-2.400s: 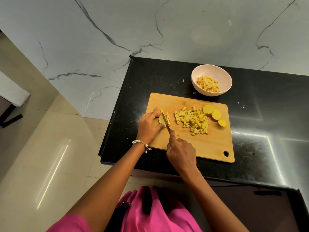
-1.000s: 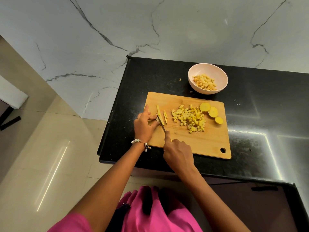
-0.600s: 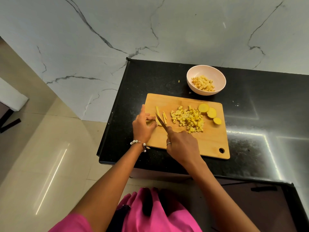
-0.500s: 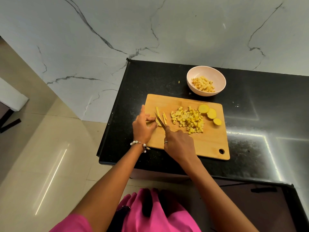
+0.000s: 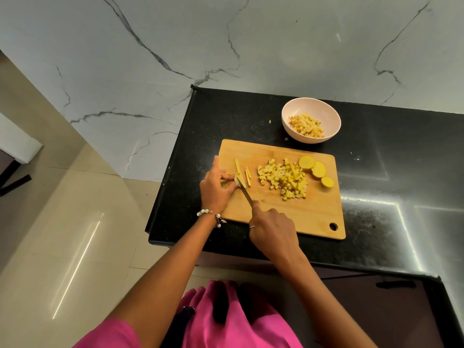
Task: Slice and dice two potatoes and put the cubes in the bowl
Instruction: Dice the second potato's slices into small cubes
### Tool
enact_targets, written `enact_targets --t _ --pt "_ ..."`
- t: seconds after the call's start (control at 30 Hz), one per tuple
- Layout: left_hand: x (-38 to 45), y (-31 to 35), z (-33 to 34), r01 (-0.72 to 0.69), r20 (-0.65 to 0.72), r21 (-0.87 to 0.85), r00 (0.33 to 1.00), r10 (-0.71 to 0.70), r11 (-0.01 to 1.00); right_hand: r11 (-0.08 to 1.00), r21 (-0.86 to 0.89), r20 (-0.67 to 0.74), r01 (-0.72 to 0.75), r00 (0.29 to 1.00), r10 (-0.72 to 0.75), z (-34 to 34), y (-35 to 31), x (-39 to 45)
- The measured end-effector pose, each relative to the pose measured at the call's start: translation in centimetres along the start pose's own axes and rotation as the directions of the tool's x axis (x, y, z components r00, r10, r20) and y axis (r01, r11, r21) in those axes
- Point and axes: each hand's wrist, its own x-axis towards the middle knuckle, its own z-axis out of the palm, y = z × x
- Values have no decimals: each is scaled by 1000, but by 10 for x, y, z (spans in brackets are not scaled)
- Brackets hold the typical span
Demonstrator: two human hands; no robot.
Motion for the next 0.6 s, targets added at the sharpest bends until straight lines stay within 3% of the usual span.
enact_targets --t 0.23,0.5,0.6 --pt "8 8 -3 4 34 84 999 -7 996 973 224 -103 -52 992 77 -21 22 9" --pt "40 15 -2 -247 365 381 926 100 891 935 329 -132 -133 974 185 -20 29 13" --pt "41 11 0 -236 313 321 941 133 917 920 361 -132 -155 968 214 -18 31 12"
